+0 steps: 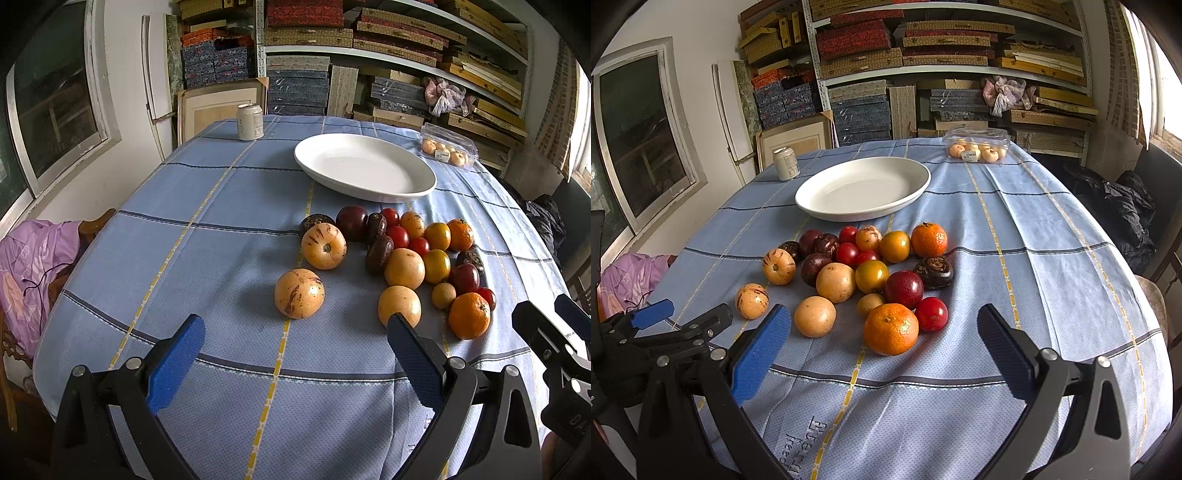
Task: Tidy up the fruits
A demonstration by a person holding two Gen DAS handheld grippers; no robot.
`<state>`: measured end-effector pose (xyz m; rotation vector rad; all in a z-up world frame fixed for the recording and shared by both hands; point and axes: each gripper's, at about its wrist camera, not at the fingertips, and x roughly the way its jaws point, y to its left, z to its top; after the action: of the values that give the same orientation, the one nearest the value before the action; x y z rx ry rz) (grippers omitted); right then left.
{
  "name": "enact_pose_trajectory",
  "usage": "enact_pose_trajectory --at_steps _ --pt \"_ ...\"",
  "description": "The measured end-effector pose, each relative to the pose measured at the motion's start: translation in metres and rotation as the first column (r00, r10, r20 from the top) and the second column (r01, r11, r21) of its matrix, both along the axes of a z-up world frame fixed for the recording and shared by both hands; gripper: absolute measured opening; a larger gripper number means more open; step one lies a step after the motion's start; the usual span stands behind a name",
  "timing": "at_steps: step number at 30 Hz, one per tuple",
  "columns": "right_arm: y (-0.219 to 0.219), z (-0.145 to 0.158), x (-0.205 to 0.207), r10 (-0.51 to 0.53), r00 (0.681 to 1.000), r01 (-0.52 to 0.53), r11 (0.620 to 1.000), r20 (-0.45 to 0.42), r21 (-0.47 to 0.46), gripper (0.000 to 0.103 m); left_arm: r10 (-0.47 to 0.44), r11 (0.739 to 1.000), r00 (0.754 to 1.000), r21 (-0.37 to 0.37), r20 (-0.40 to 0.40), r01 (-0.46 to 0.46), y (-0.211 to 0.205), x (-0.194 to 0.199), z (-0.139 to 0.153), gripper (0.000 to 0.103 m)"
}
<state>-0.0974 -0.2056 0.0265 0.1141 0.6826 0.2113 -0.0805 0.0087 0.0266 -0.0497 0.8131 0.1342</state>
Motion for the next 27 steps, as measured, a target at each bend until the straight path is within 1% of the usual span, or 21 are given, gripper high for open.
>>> enact_pose_trajectory --at_steps 13,20,24,27 --pt "0.000 -0.001 0.000 0.000 1.000 0.000 1.000 -0.001 0.003 0.099 -0.002 1.000 1.000 0.004 -0.010 0.002 -0.005 0.002 -0.003 0.099" --pt "0.000 -0.007 0.001 0.011 1.000 -0.011 1.000 -0.009 0.011 0.099 -0.018 1.000 1.000 0.003 -0.018 0.018 -0.006 0.004 -0.006 0.099" --pt "0.001 -0.016 0.004 0.036 0.999 -0.035 0.999 -0.036 0.026 0.099 -0.046 0.999 0.997 -0.006 -0.054 0.046 -0.001 0.008 -0.016 0.099" --pt "0.000 -0.026 0.004 0.054 0.997 -0.053 0.999 -0.054 0.009 0.099 -0.063 0.998 0.993 -0.023 -0.100 0.061 0.011 0.010 -0.033 0.099"
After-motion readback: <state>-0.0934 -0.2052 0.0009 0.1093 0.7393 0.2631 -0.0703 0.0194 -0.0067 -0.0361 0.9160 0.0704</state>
